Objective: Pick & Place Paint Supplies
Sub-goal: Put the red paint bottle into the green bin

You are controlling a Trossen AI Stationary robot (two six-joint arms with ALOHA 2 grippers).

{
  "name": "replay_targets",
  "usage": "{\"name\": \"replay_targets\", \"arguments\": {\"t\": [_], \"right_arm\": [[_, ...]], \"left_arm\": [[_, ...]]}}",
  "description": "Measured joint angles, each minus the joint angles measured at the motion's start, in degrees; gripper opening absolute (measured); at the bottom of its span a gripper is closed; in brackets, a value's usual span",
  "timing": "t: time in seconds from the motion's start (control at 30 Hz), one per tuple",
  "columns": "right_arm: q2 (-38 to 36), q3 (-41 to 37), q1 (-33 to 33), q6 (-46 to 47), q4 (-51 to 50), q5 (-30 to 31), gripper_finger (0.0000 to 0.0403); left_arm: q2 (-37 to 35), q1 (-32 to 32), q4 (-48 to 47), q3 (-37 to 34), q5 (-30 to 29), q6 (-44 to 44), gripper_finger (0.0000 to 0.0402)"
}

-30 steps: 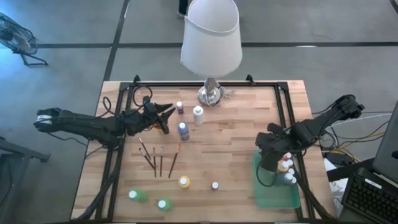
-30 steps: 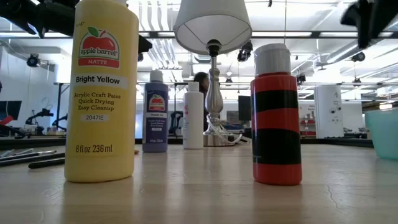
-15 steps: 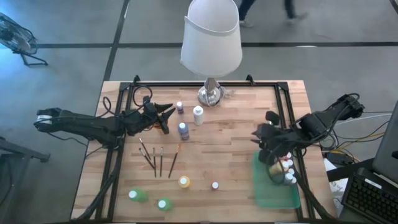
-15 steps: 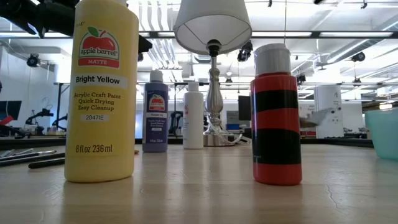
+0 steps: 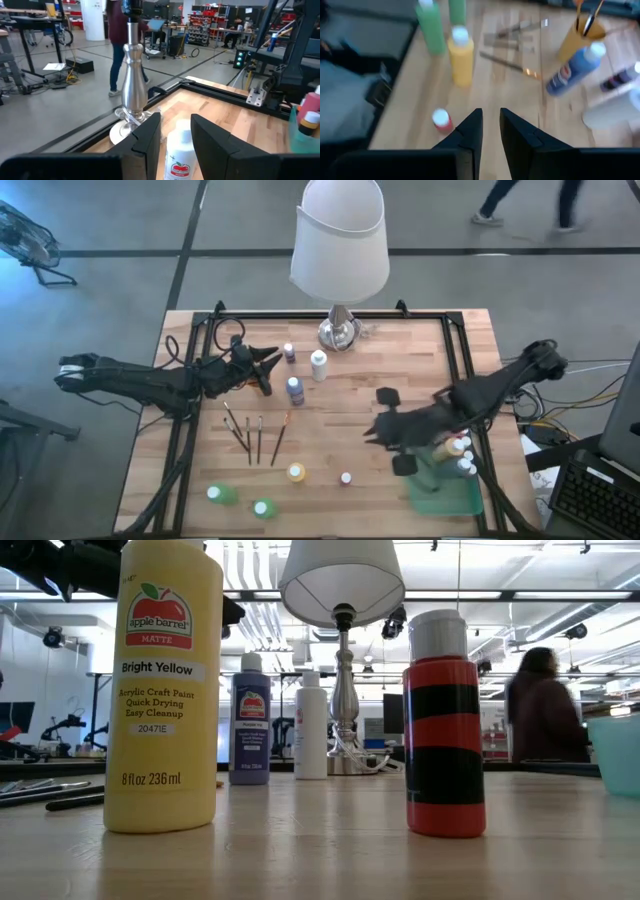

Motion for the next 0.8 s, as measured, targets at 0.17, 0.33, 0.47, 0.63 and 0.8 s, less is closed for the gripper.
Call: {"name": "replay_targets", "arguments": {"t": [0.17,0.33,0.47,0.63,0.8], "right_arm": [[11.0,11.9,-0.5,0.3,-12.1,-0.6,0.0071],[20.7,23.4,-1.5,2.5,-21.6,-1.9,0.0096],[28.2,32.6,-2.6,3.4,-26.5,-6.7,0.0118],[36.7,42.8,-3.3,3.8,-31.9,-11.2,0.0142],[43.2,49.8,-3.3,5.3,-35.5,-11.7,0.0158]], "left_arm": [[0.0,0.0,-1.0,0.0,2.1,-1.1,0.0113],[0.0,0.0,-3.4,0.0,2.3,-1.9,0.0113],[0.0,0.0,-5.2,0.0,2.3,-4.4,0.0113],[0.0,0.0,-9.1,0.0,2.3,-6.7,0.0113],[0.0,0.0,-11.5,0.0,2.4,-9.0,0.0113]]}}
